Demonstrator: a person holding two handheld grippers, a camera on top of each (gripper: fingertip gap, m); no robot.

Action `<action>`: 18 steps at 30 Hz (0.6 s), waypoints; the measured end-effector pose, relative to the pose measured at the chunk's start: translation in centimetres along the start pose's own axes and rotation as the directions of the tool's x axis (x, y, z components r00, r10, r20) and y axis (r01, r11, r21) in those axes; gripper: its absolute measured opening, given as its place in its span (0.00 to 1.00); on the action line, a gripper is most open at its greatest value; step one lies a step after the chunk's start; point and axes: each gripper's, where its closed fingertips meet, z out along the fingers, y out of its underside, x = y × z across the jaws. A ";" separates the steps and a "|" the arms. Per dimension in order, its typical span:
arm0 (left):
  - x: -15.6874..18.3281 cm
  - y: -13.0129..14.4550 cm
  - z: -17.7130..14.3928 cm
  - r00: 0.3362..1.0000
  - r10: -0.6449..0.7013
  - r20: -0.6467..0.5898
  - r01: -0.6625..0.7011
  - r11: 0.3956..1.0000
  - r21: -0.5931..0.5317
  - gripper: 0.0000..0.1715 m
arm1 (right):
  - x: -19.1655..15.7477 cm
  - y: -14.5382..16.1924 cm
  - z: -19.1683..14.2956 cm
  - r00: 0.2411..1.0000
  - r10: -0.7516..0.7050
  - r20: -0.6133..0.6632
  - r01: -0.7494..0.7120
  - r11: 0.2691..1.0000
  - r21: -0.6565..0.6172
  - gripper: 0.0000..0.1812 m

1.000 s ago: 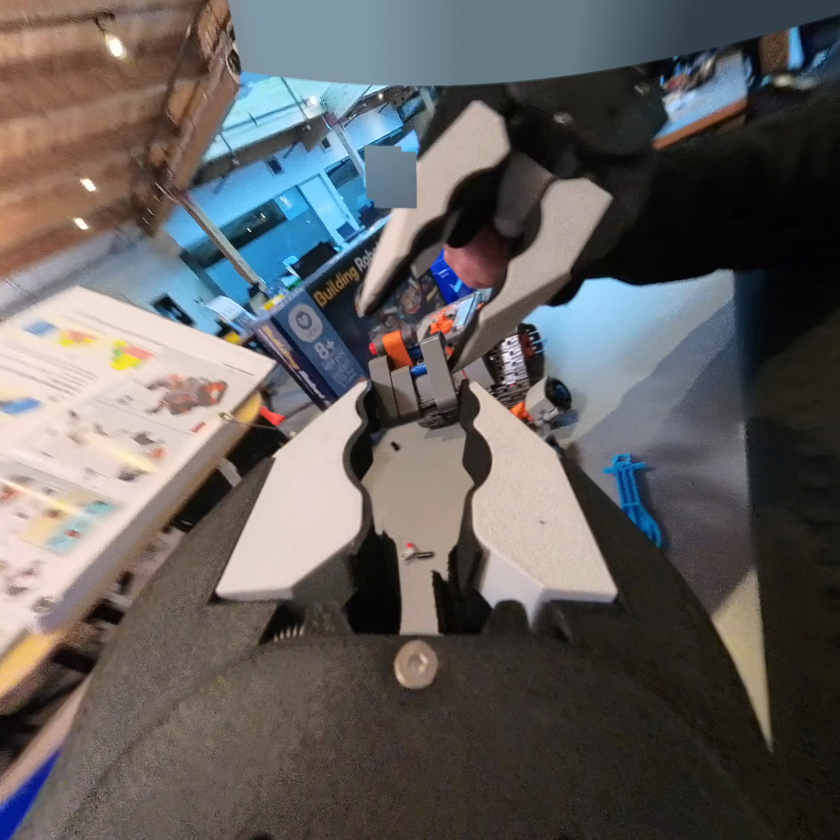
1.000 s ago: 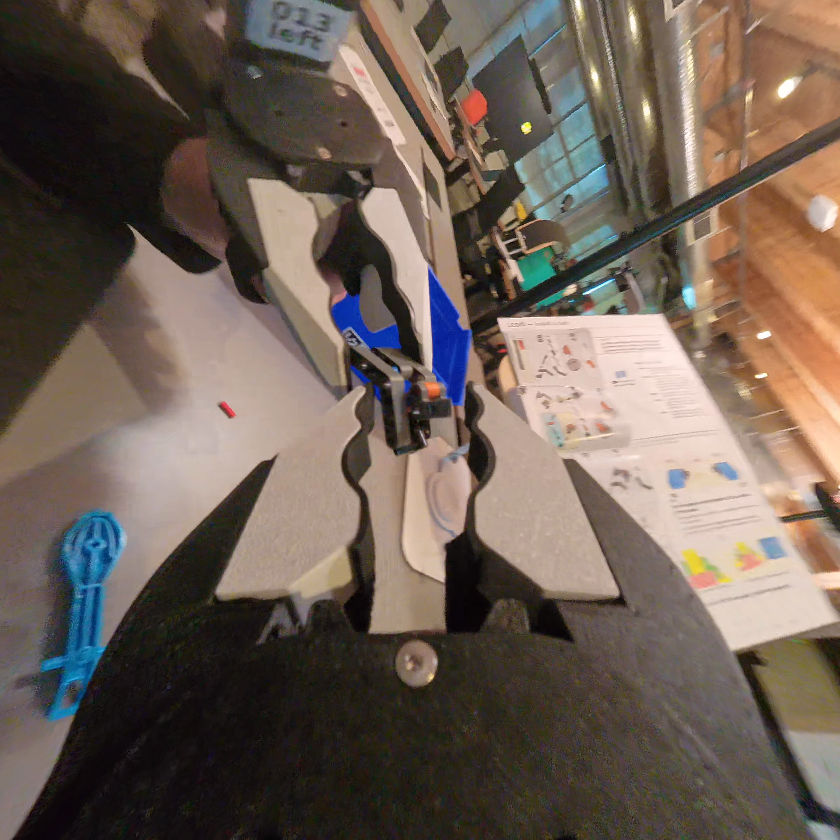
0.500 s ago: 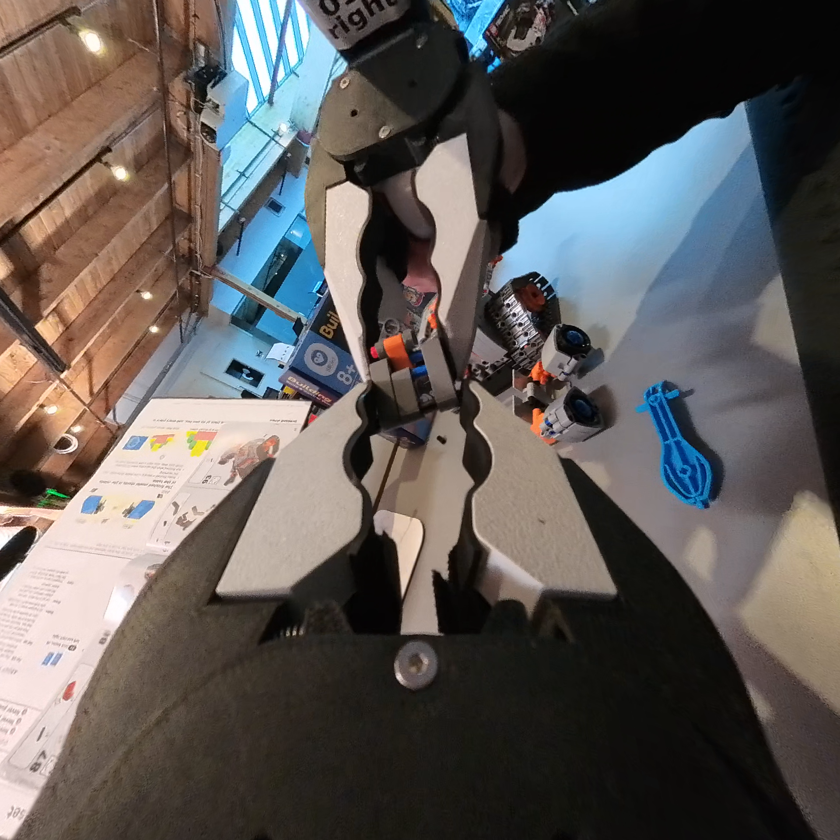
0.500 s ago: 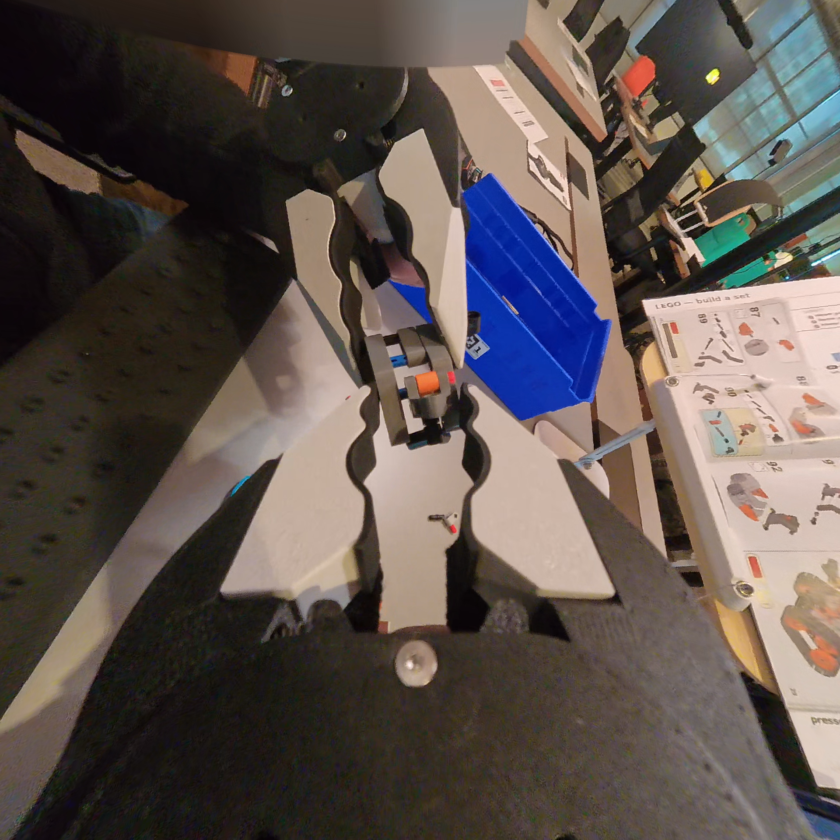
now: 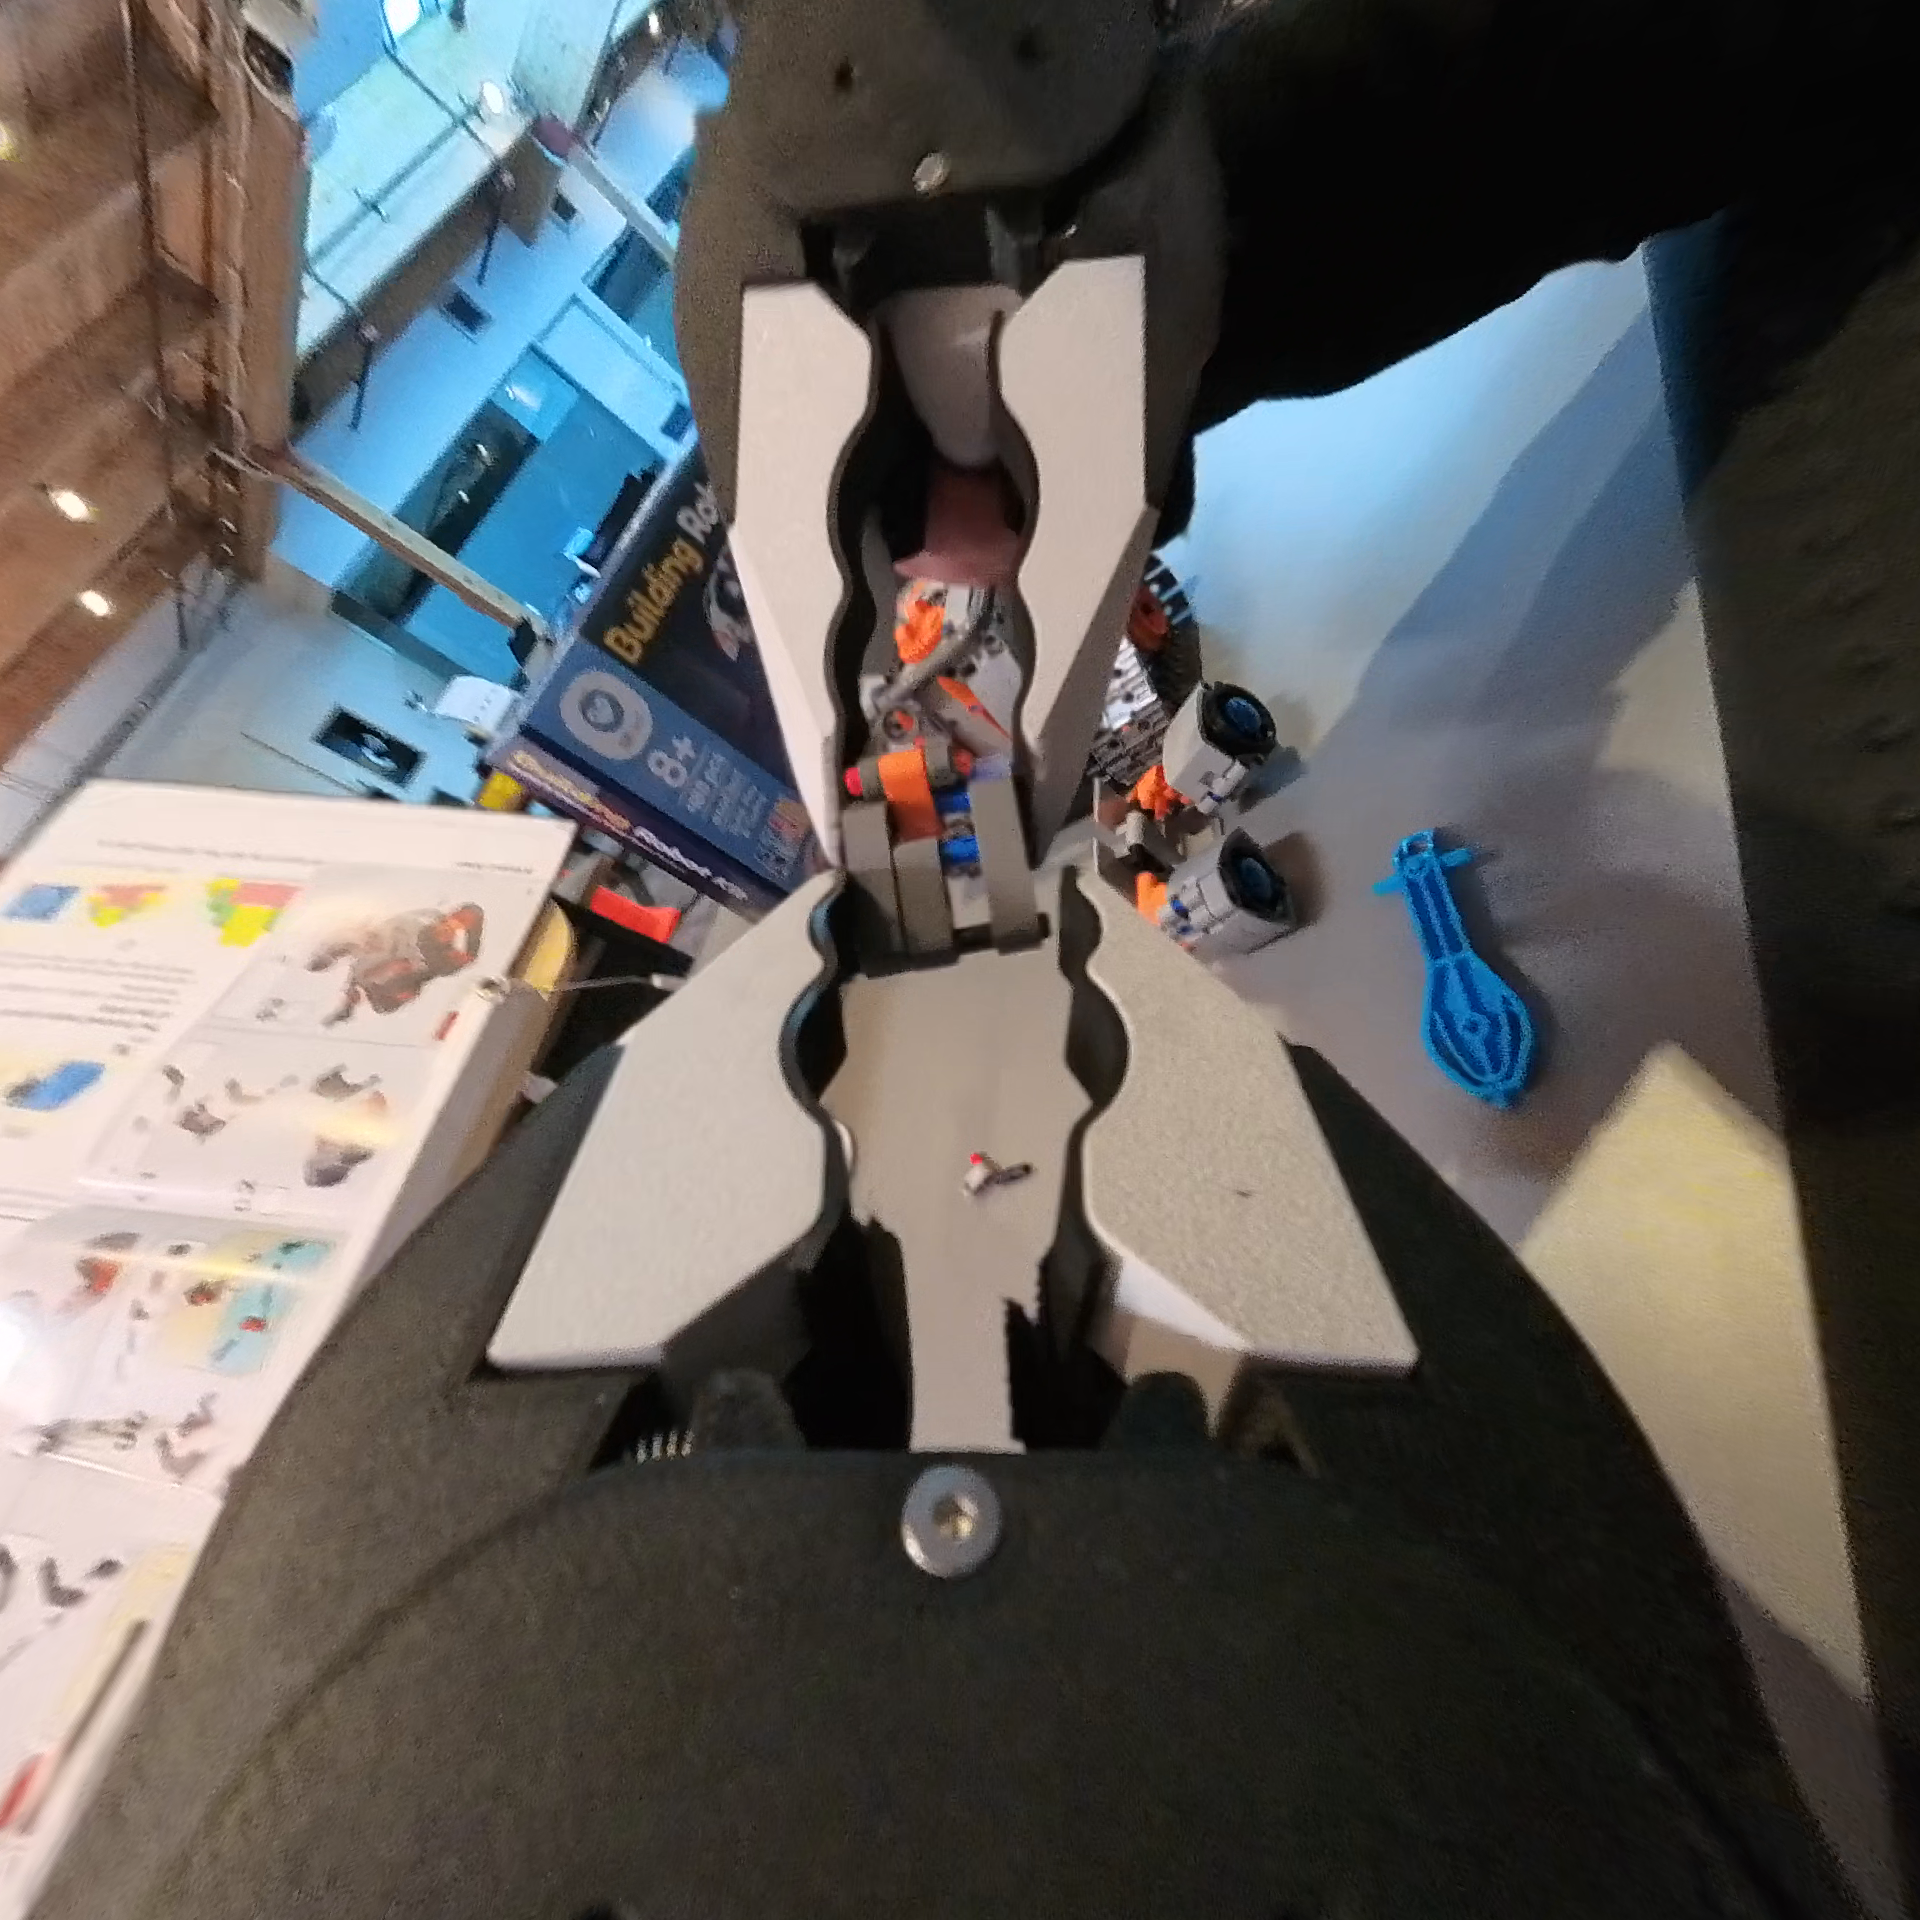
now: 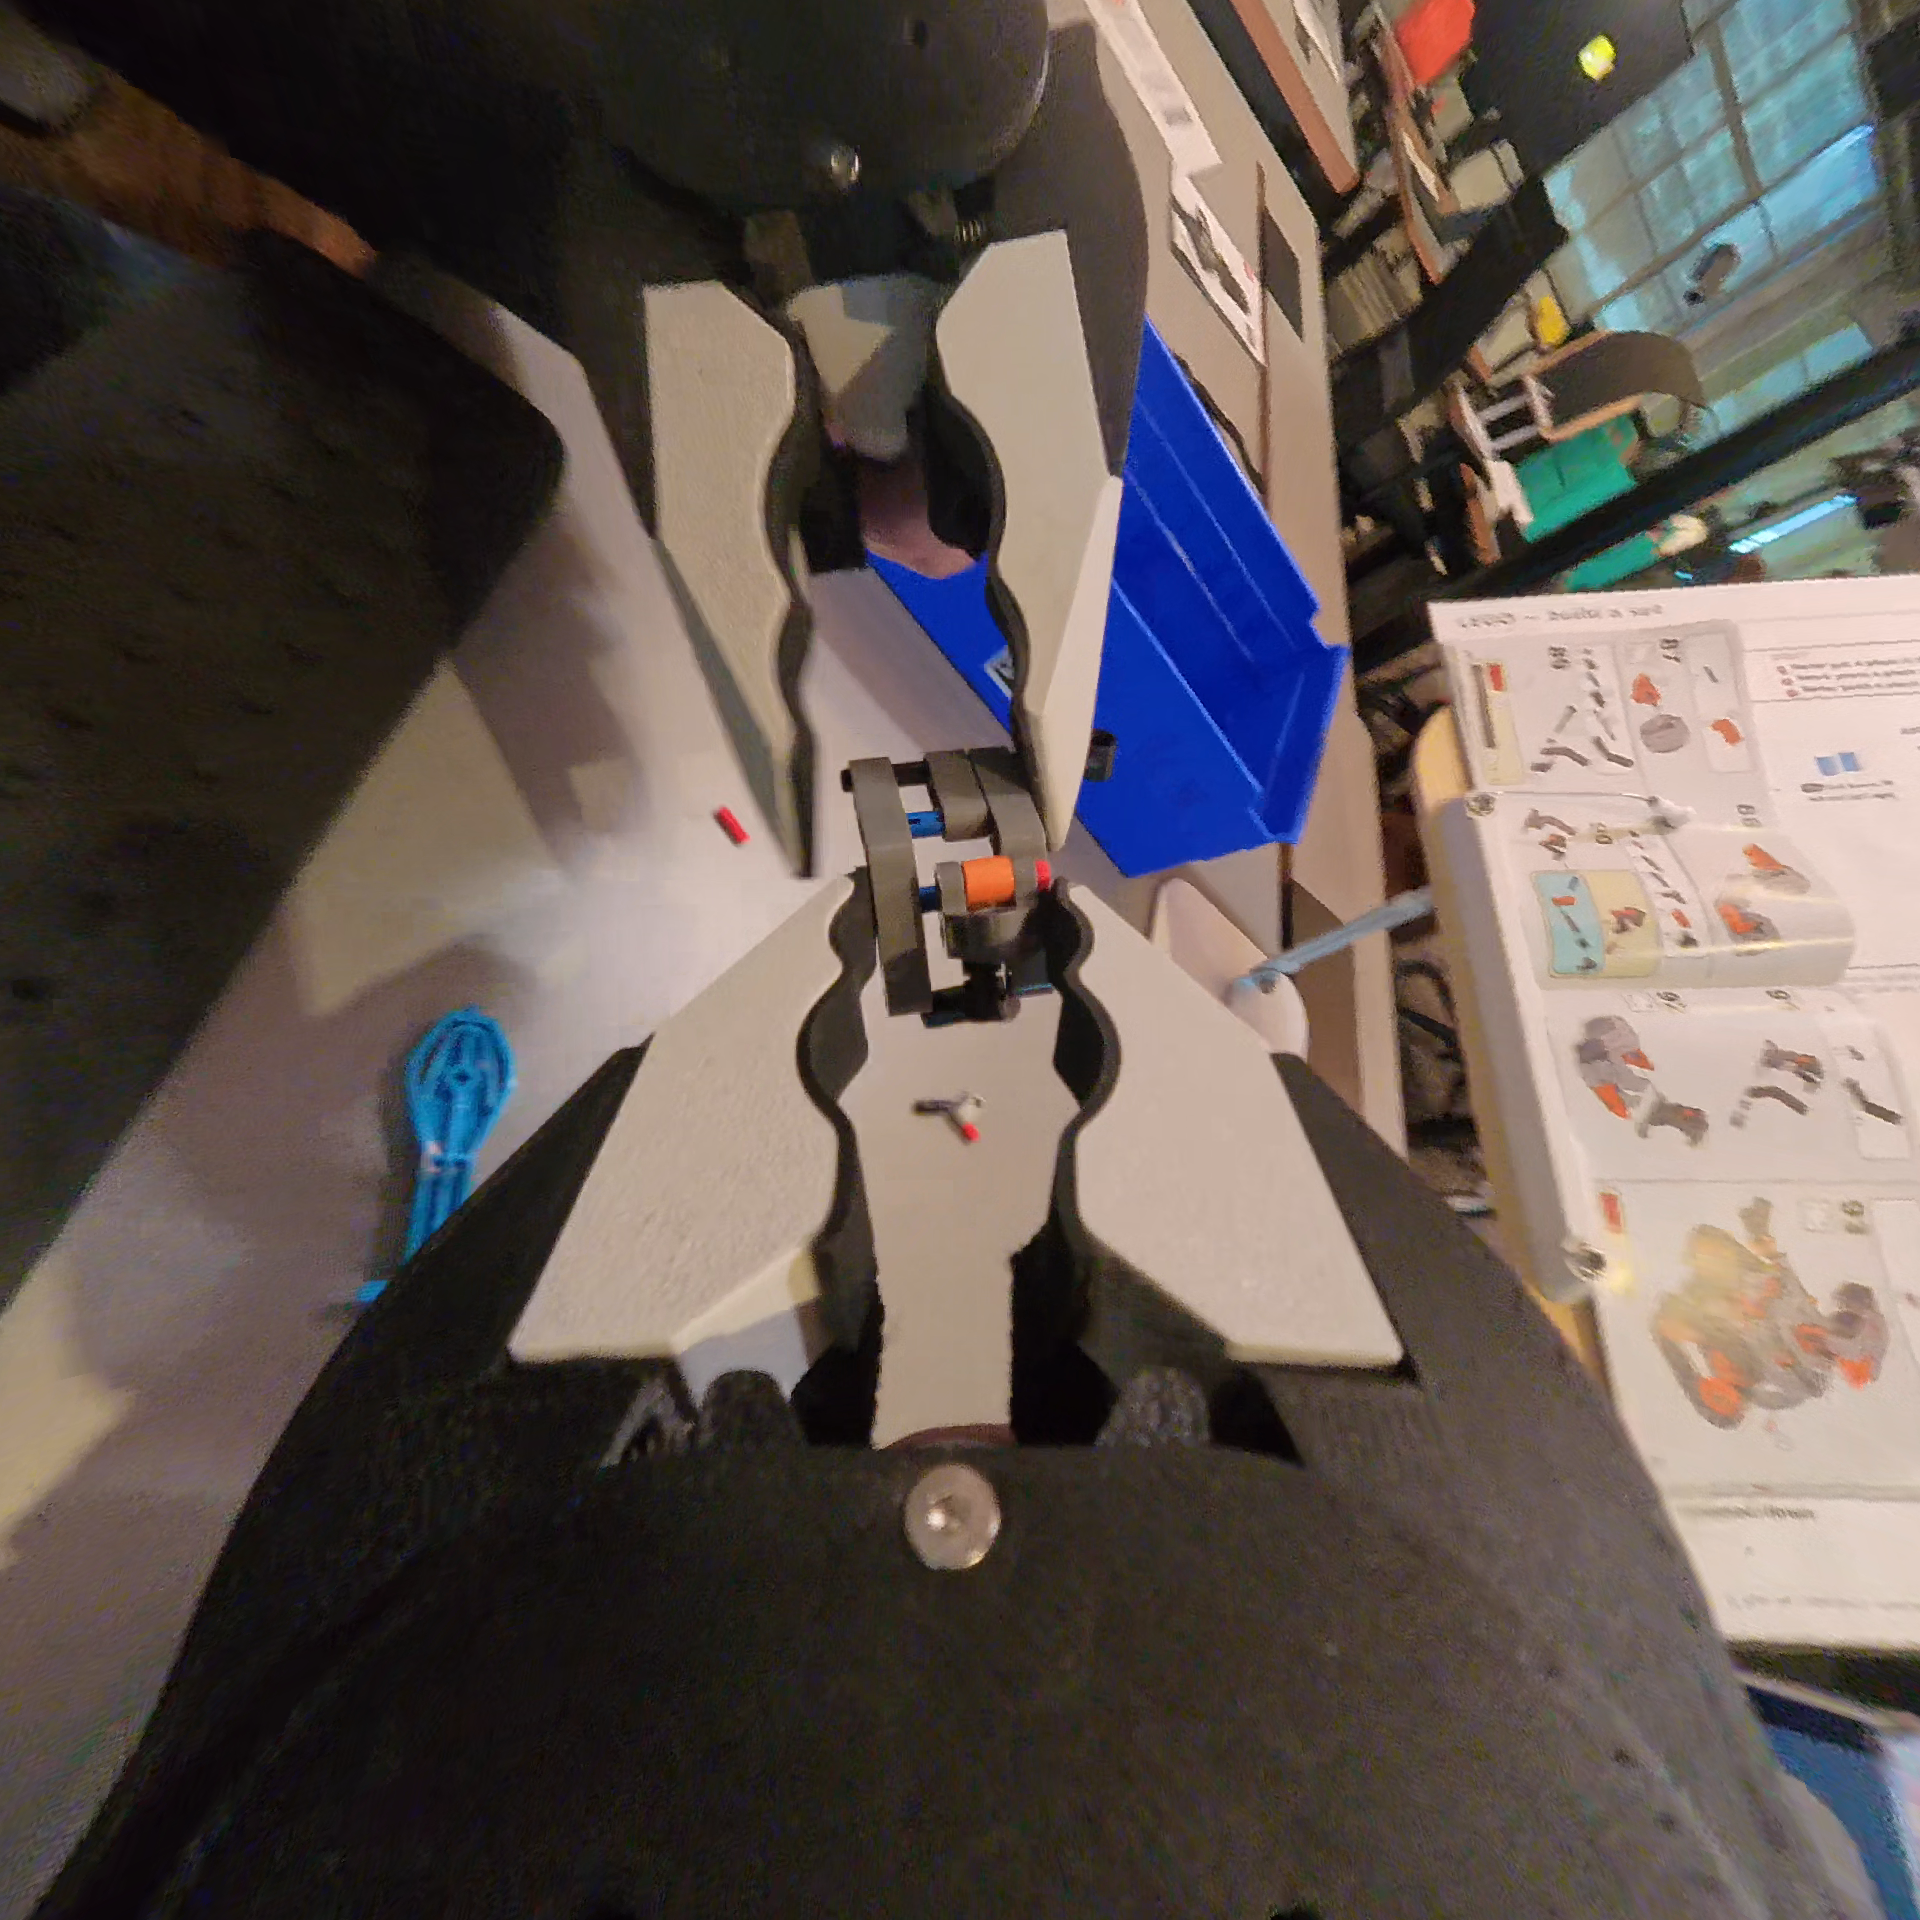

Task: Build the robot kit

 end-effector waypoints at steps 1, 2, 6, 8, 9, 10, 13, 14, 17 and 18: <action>0.2 0.3 0.0 0.999 -0.038 -0.022 0.038 0.999 -0.014 0.29 | 0.0 0.3 0.3 0.999 -0.036 -0.020 0.035 0.999 -0.038 0.17; 0.7 0.8 0.1 0.997 -0.065 -0.052 0.064 0.997 -0.037 0.31 | -0.1 0.5 0.5 0.997 -0.071 -0.033 0.068 0.995 -0.069 0.17; 0.3 2.3 0.6 0.996 -0.090 -0.002 0.089 0.990 -0.108 0.19 | -0.2 1.3 1.3 0.984 -0.162 -0.078 0.148 0.976 -0.160 0.17; 0.3 2.6 0.6 0.998 -0.054 0.014 0.055 0.990 -0.133 0.19 | -0.2 1.3 1.4 0.974 -0.202 -0.098 0.181 0.965 -0.190 0.17; 0.2 2.7 0.6 0.999 -0.030 0.031 0.034 0.989 -0.146 0.19 | -0.1 1.3 1.4 0.969 -0.221 -0.111 0.196 0.960 -0.199 0.17; 0.1 2.7 0.5 0.999 -0.005 0.045 0.011 0.988 -0.155 0.18 | -0.1 1.2 1.5 0.967 -0.227 -0.117 0.200 0.958 -0.205 0.17; 0.1 2.7 0.5 0.998 0.037 0.058 -0.027 0.984 -0.174 0.18 | -0.1 1.1 1.5 0.962 -0.242 -0.126 0.212 0.955 -0.209 0.17; 0.1 2.6 0.4 0.996 0.052 0.066 -0.040 0.985 -0.170 0.18 | -0.1 1.1 1.5 0.960 -0.249 -0.127 0.219 0.953 -0.212 0.16; 0.1 2.3 0.3 0.992 0.104 0.075 -0.090 0.980 -0.175 0.18 | -0.1 1.0 1.4 0.955 -0.267 -0.130 0.234 0.945 -0.228 0.16; 0.1 2.3 0.3 0.989 0.124 0.076 -0.109 0.977 -0.185 0.17 | -0.2 1.0 1.4 0.952 -0.279 -0.130 0.242 0.940 -0.242 0.16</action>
